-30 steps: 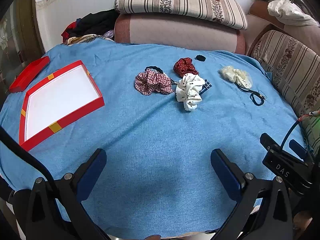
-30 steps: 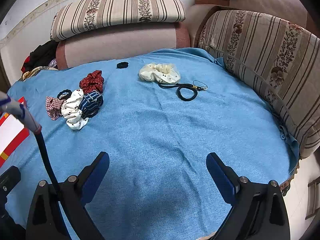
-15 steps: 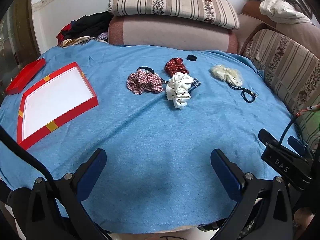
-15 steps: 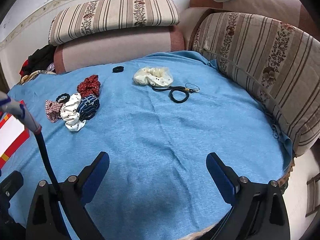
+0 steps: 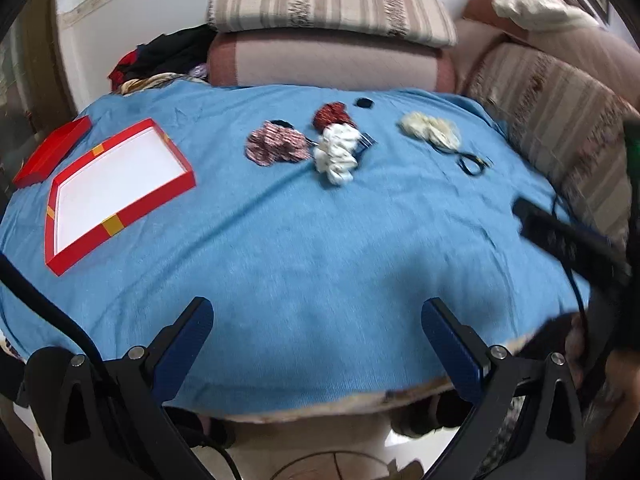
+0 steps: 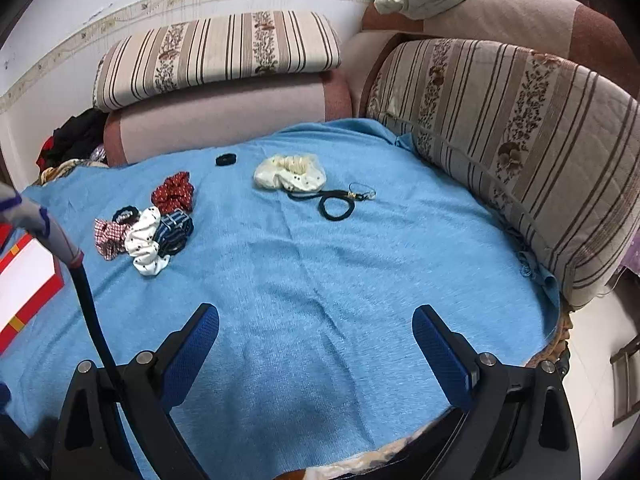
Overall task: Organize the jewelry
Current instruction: 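Move both tools toward the pile of scrunchies on the blue cloth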
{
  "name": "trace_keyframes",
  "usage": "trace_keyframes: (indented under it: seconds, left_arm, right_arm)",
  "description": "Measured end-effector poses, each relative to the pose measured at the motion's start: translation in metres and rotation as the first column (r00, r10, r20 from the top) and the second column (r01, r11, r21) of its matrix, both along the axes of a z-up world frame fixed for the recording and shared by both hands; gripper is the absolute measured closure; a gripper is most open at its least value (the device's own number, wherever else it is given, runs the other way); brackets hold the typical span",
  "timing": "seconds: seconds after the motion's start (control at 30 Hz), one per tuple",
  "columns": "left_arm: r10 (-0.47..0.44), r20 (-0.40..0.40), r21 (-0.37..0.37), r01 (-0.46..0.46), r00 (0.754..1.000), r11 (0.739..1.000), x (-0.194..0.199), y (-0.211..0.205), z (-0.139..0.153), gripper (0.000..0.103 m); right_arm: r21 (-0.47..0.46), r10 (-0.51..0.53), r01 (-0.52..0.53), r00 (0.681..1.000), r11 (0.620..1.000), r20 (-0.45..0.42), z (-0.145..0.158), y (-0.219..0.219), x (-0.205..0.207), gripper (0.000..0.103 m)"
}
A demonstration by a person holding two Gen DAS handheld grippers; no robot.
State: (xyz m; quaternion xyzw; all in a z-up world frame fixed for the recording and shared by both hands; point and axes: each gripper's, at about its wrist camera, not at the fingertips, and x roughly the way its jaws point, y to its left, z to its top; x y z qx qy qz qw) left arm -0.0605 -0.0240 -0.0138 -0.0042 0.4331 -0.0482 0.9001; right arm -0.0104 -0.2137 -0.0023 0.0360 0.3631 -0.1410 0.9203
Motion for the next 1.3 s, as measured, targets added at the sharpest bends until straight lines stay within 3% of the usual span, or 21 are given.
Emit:
trace_keyframes:
  seconds: [0.23,0.53,0.77,0.9,1.2,1.3]
  left_arm:
    - [-0.029,0.073,-0.014,0.030,0.997,0.999,-0.031,-0.001,0.016,0.000]
    - [-0.084,0.096,-0.039,0.088,0.992,0.995,-0.042,-0.003,0.026,0.000]
    - [-0.209,0.095,0.002,0.210,0.973,0.978,-0.038,-0.026,0.030,0.000]
    - [-0.157,0.146,0.001,0.159,0.977,0.987,-0.023,-0.020,0.040,0.000]
    - [-0.109,0.181,0.192,0.074,0.977,0.979,0.054,0.002,0.057,0.000]
    - [-0.078,0.176,0.180,0.046,0.981,0.983,0.073,0.020,0.064,0.000]
  right_arm:
    - [-0.030,-0.007,0.008,0.999,1.000,0.035,0.016,0.005,-0.015,0.004]
    - [-0.036,-0.014,0.016,0.999,0.999,0.045,0.028,0.006,-0.018,0.004]
    - [-0.006,-0.004,0.004,0.999,1.000,0.032,0.026,0.005,-0.004,0.004]
    - [0.002,-0.001,0.001,1.000,1.000,0.021,0.025,-0.001,0.006,0.004]
    - [0.025,0.031,-0.031,1.000,0.999,-0.001,0.018,-0.005,0.026,0.004]
    - [0.030,0.061,-0.061,0.998,0.998,-0.007,0.013,0.001,0.034,0.004]
